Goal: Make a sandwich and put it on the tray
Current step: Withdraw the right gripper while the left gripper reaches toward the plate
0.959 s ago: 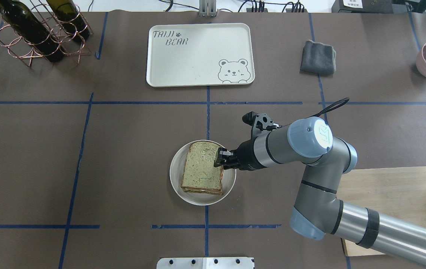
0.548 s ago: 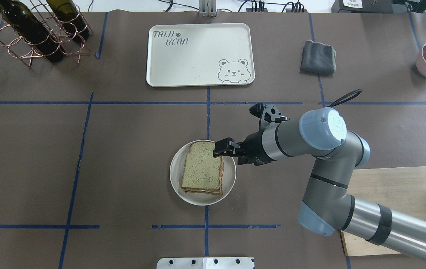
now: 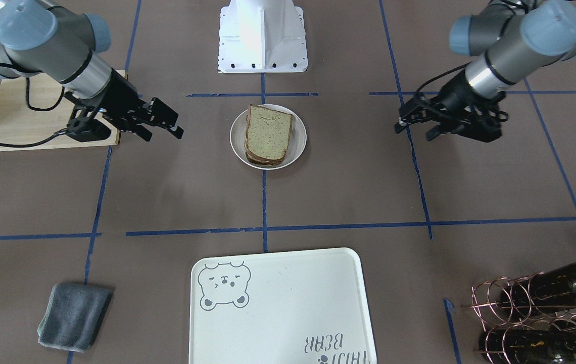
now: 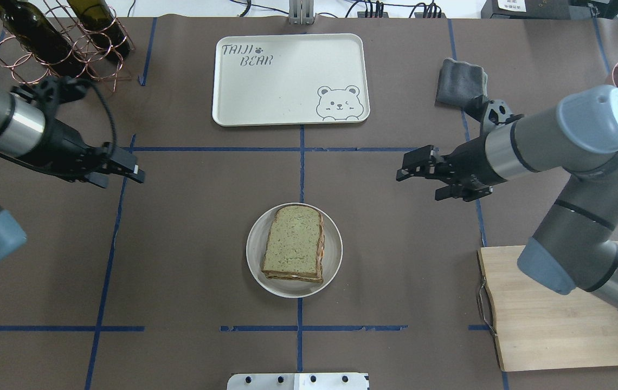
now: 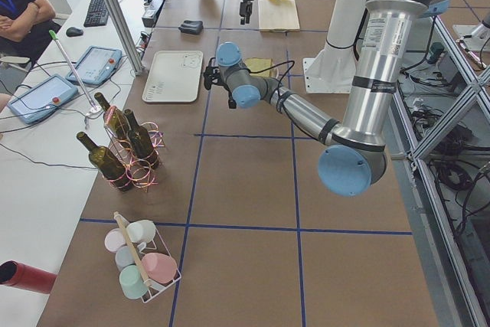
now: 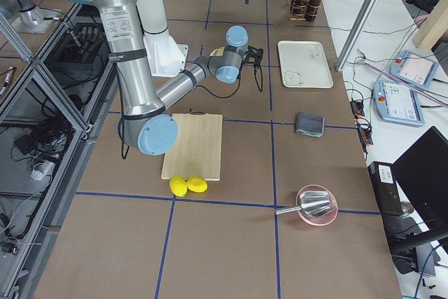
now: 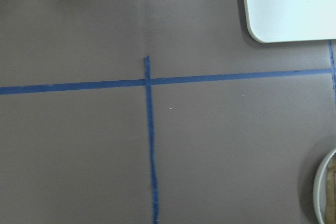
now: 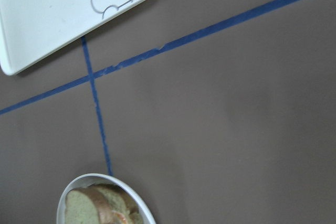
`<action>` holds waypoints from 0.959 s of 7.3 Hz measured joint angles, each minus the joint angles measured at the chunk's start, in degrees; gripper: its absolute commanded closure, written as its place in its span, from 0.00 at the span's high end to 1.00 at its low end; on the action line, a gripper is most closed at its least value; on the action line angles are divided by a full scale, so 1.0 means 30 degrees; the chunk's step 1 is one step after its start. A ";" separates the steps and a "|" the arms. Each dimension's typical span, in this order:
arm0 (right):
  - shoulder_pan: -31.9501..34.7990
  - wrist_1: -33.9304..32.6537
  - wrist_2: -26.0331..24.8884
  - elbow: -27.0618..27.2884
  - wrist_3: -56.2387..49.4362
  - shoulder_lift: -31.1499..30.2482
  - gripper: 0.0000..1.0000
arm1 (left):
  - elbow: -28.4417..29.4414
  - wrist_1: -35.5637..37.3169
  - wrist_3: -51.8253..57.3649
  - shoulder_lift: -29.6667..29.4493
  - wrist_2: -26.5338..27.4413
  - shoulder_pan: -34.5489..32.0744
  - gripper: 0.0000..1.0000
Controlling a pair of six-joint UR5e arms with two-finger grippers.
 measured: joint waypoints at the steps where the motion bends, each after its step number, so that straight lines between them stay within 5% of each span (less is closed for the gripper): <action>1: 0.0929 -0.0046 0.0107 0.0162 -0.1123 -0.1041 1.00 | 0.0724 -0.0037 -0.1574 -0.1255 0.0982 0.1634 0.76; 4: 0.2704 -0.0164 0.0214 0.0329 -0.5598 -0.3909 1.00 | 0.2426 -0.0080 -0.3765 -0.3205 0.2602 0.4816 0.64; 7: 0.2870 -0.0194 0.0209 0.0345 -0.6558 -0.4471 1.00 | 0.3286 -0.0091 -0.4488 -0.3979 0.2931 0.5958 0.55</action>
